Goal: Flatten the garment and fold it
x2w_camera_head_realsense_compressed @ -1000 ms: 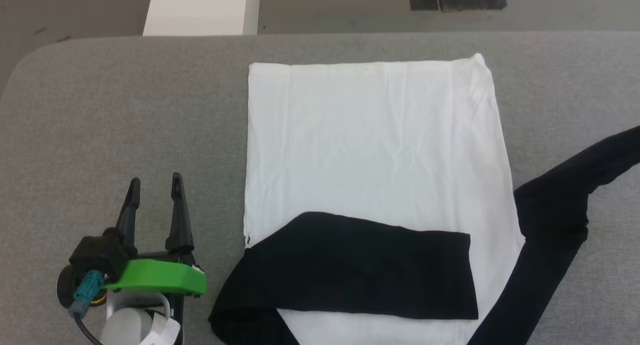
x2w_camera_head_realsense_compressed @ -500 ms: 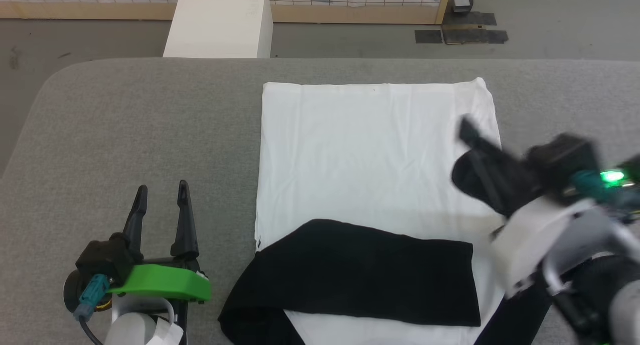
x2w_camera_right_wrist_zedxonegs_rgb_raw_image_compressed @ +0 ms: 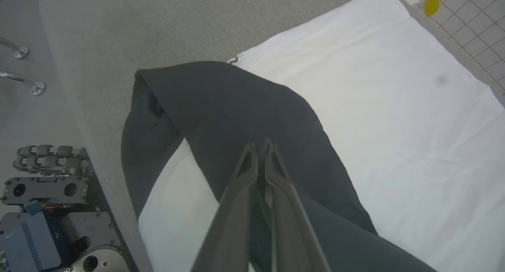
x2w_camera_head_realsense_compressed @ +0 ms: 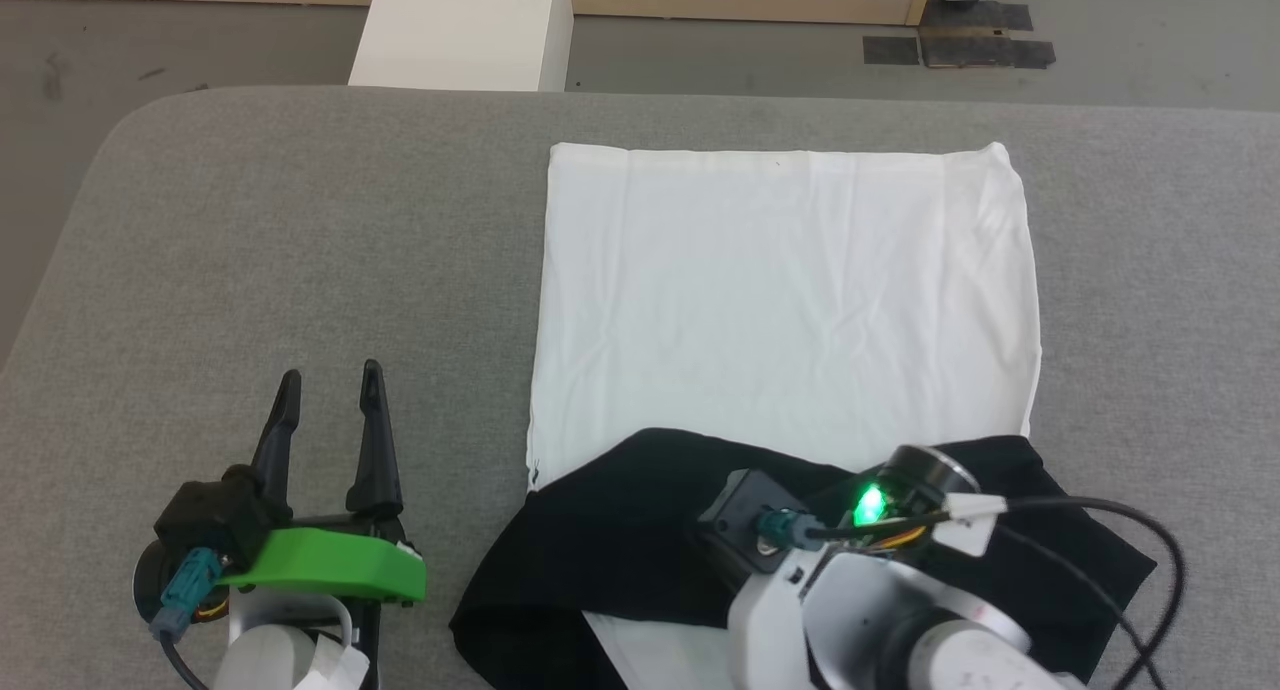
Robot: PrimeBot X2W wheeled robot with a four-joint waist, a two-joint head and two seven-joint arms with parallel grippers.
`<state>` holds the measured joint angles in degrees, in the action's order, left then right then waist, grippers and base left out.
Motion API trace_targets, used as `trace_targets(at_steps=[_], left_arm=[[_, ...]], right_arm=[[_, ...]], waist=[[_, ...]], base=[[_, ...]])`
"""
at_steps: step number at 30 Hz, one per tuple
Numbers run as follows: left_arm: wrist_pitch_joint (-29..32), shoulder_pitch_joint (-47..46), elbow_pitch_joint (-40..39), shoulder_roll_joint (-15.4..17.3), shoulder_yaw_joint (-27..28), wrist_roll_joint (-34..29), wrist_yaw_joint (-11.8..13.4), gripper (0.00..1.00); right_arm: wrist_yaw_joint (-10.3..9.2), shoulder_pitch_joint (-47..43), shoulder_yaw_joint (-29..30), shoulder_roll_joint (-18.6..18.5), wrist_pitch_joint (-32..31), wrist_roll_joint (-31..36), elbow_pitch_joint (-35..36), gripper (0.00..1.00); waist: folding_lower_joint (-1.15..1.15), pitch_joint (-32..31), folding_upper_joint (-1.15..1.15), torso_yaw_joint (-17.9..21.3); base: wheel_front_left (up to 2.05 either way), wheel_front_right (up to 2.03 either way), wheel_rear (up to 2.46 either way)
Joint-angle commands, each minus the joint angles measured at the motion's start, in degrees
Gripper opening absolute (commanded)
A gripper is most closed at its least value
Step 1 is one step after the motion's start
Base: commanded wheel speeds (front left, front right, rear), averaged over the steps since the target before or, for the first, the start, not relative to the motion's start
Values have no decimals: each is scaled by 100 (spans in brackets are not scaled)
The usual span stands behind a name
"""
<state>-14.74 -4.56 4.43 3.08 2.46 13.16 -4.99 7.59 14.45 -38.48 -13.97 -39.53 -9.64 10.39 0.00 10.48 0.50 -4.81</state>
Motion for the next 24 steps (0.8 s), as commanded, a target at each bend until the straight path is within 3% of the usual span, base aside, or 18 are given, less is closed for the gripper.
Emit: trace_targets(at_steps=[1,9,10,11,12,17,24], left_arm=[[-26,-16,-15,-20,4,30,22,100],[-26,-32,-45,-20,22,-8,40,100],[-26,-39,-44,-20,8,-11,42,100],[-26,-44,-43,-20,-10,-10,44,100],[-26,-49,-37,-20,-27,-11,45,100],[-26,-15,-2,-20,-25,-22,41,100],[-26,137,12,-20,62,-63,30,100]], right_arm=[[-10,119,-61,98,124,-7,-187,0],[-10,414,-392,662,611,55,-1463,0],[-10,443,-403,704,624,65,-1599,14],[-10,463,-424,722,625,71,-1691,47],[-10,465,-429,730,604,53,-1779,100],[-10,327,-154,663,482,-76,-1790,100],[-10,-203,952,753,927,-250,-726,100]], waist=[[0,11,-48,11],[0,65,-48,48],[0,67,-48,44],[0,68,-48,40],[0,65,-48,36],[0,-10,-48,71],[0,-239,-48,238]], base=[[0,0,0],[0,0,0],[0,0,0],[0,0,0],[0,0,0],[0,0,0],[0,0,0]])
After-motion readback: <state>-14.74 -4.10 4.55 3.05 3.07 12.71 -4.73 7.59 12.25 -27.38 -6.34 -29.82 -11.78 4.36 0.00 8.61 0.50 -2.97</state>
